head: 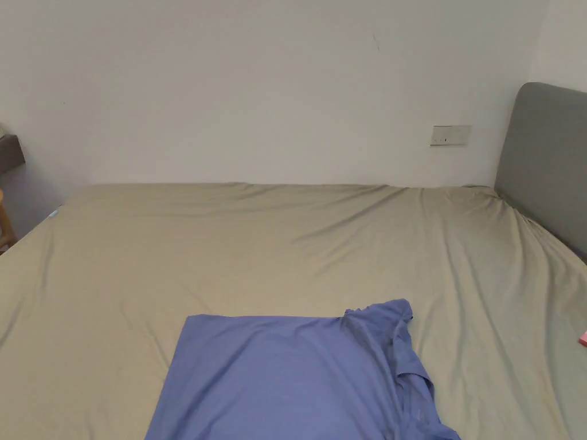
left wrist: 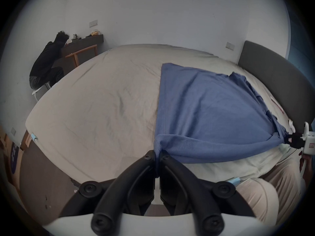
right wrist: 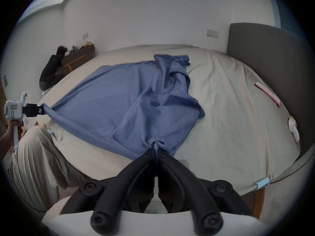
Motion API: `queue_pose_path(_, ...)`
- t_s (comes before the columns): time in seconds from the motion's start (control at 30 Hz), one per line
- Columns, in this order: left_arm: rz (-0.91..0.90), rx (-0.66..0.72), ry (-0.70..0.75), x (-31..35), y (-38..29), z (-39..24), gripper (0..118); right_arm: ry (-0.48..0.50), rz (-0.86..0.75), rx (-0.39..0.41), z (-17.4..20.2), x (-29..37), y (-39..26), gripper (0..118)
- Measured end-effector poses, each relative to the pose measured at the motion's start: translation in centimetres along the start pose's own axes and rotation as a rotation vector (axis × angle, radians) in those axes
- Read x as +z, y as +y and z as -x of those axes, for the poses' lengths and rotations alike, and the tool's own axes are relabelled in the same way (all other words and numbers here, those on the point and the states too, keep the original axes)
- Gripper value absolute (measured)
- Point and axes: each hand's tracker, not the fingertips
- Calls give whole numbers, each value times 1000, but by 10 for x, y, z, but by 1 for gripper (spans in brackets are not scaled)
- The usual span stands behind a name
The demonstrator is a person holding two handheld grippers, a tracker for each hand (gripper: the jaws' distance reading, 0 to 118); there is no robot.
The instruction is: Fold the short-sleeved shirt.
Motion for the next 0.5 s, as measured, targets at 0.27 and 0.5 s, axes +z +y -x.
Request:
queue_pose_path(0.27,19,51,7,4,-9,-5,2,4,11,-43,3,-7,-14,4)
queue_pose_path(0.5,26,44,7,-5,-15,-1,2,4,5,-51,3,-5,-17,4)
